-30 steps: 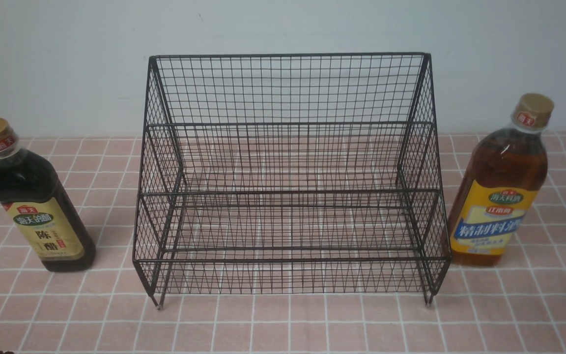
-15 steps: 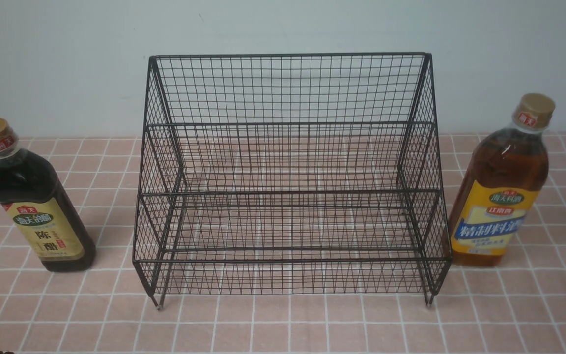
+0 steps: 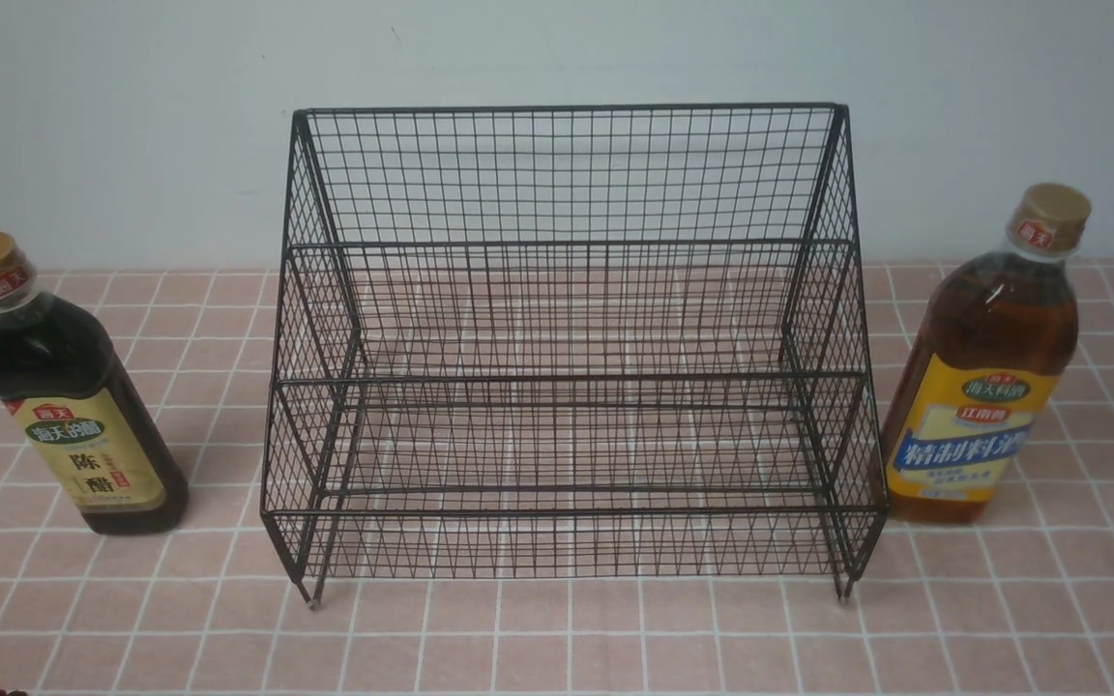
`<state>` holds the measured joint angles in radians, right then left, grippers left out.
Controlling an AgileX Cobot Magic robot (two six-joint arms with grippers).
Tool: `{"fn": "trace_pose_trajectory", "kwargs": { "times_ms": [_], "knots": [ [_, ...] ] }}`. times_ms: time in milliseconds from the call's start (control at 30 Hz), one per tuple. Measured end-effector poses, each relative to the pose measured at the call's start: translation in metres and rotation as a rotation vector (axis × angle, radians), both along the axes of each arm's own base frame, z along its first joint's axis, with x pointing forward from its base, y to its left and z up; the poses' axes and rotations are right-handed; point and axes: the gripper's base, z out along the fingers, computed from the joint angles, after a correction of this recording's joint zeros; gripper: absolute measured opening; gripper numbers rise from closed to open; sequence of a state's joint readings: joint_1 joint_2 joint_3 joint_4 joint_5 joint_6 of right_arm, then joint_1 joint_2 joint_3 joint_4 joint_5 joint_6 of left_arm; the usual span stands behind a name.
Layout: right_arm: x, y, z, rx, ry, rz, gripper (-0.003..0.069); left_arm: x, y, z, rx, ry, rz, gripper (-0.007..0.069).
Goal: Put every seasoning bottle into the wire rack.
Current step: Use the right arm to grab the condiment bottle closest to it
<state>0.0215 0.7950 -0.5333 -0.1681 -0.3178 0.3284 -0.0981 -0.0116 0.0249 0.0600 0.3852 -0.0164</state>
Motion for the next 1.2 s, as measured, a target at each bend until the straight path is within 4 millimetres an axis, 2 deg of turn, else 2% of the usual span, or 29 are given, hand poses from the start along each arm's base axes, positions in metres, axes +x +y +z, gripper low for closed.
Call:
{"fn": "trace_pose_trajectory", "kwargs": {
  "times_ms": [33,133,200,267,433,533,733,1200],
  "knots": [
    [0.016,0.004,-0.002,-0.014,0.037,0.018,0.0109,0.0,0.0,0.0,0.0,0.0,0.0,-0.0007],
    [0.047,0.011,-0.01,-0.044,0.114,0.044,0.0178,0.0,0.0,0.0,0.0,0.0,0.0,-0.0007],
    [0.056,0.013,-0.012,-0.053,0.132,0.051,0.0204,0.0,0.0,0.0,0.0,0.0,0.0,-0.0007],
    [0.079,0.018,-0.018,-0.069,0.165,0.069,0.0281,0.0,0.0,0.0,0.0,0.0,0.0,-0.0007],
    [0.104,0.021,-0.031,-0.087,0.219,0.079,0.0393,0.0,0.0,0.0,0.0,0.0,0.0,-0.0007],
    [0.113,0.022,-0.042,-0.091,0.259,0.081,0.0427,0.0,0.0,0.0,0.0,0.0,0.0,-0.0007],
    [0.12,0.022,-0.055,-0.109,0.316,0.083,0.044,0.0,0.0,0.0,0.0,0.0,0.0,-0.0007],
    [0.12,0.022,-0.064,-0.104,0.411,0.076,0.044,0.0,0.0,0.0,0.0,0.0,0.0,-0.0007]
  ]
}}
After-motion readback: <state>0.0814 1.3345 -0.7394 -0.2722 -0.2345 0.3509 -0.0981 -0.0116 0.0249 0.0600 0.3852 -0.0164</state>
